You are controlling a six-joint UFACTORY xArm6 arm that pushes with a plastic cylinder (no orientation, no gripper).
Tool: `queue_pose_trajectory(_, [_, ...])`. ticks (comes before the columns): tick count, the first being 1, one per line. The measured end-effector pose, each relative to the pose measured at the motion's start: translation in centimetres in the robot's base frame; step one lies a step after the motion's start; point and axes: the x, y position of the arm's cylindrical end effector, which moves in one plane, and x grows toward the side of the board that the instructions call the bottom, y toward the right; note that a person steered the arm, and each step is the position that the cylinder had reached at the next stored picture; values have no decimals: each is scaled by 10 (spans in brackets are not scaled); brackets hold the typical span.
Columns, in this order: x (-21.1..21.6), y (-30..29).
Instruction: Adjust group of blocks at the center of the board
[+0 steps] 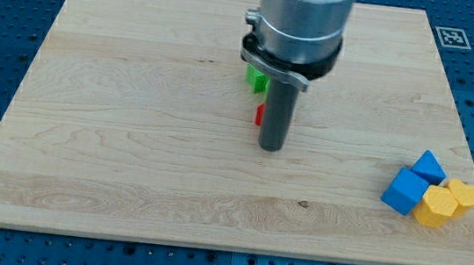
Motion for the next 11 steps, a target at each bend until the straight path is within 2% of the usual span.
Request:
queue_pose_trajectory(4, [-94,-39])
queue_pose_trajectory(5, [-96,-52])
queue_pose_trajectory(6, [-96,-107])
queue_pose_trajectory(7, [-153,-131])
queue_pose_trajectory(8, [-220,-104])
queue_pose_trajectory(9, [-255,-33])
queue_pose_trajectory(10, [-252,24])
queue_pose_trajectory(11, [-224,24])
